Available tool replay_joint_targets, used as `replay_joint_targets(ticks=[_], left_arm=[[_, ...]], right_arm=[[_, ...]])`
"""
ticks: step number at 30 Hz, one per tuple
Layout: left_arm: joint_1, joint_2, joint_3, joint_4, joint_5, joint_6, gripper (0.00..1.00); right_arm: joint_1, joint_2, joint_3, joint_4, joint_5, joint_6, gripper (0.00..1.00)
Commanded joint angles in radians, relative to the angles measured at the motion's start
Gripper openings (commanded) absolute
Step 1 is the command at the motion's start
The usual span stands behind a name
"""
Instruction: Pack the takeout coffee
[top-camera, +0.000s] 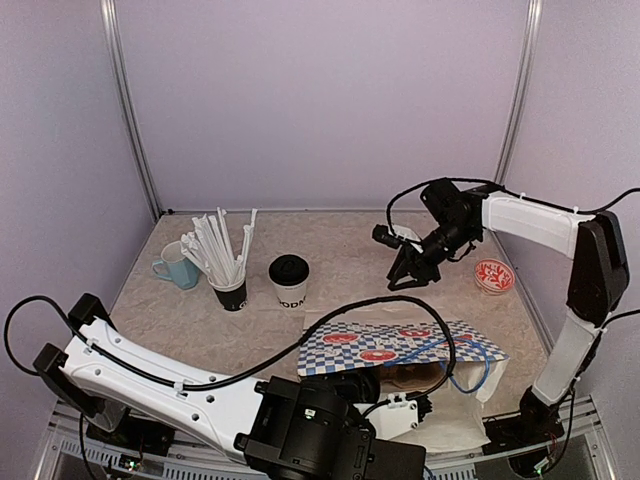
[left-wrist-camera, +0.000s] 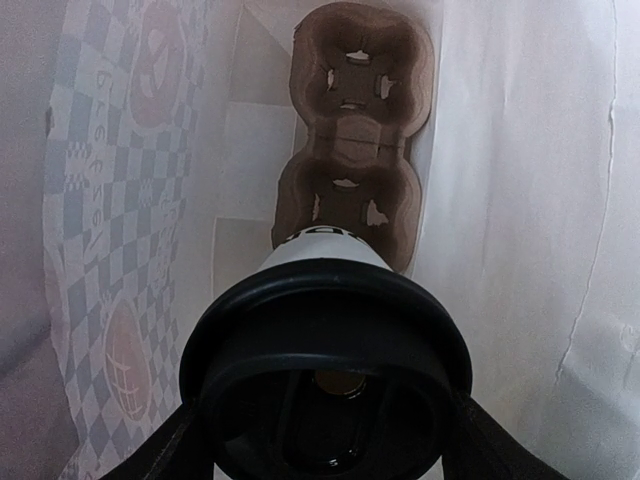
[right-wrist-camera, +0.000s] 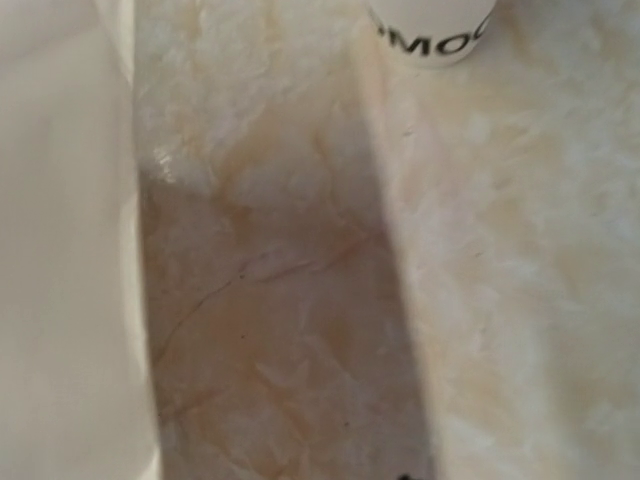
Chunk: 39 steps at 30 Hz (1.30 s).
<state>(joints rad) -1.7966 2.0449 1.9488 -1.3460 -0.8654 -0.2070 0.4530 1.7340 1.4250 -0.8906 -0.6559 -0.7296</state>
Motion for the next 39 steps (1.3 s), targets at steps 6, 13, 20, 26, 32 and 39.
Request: replay_joint_targets(ticks=[6, 13, 20, 26, 32, 39], left_arm=[[0.000, 0.014, -0.059, 0.126, 0.009, 0.194, 0.39], [0.029, 0.017, -0.091, 0.203, -0.003, 0.302, 0.38], [0.051, 0.020, -0.127, 0.265, -0.034, 0.371, 0.39], [0.065, -0.014, -0.193, 0.339, -0.042, 0.418, 0.39], [0.074, -0.037, -0.248, 0.384, -0.031, 0.456, 0.40], [0.088, -0.039, -0.263, 0.413, -0.026, 0.488, 0.40]], right_arm=[[-0.004, 0.099, 0.009, -0.015, -0.131, -0.032, 0.32], [0.019, 0.153, -0.019, -0.035, -0.160, -0.051, 0.32], [0.049, 0.196, -0.041, -0.035, -0.183, -0.054, 0.32], [0.091, 0.243, -0.033, -0.060, -0.199, -0.064, 0.31], [0.104, 0.273, -0.015, -0.095, -0.234, -0.080, 0.31], [0.118, 0.303, 0.000, -0.133, -0.261, -0.091, 0.31]])
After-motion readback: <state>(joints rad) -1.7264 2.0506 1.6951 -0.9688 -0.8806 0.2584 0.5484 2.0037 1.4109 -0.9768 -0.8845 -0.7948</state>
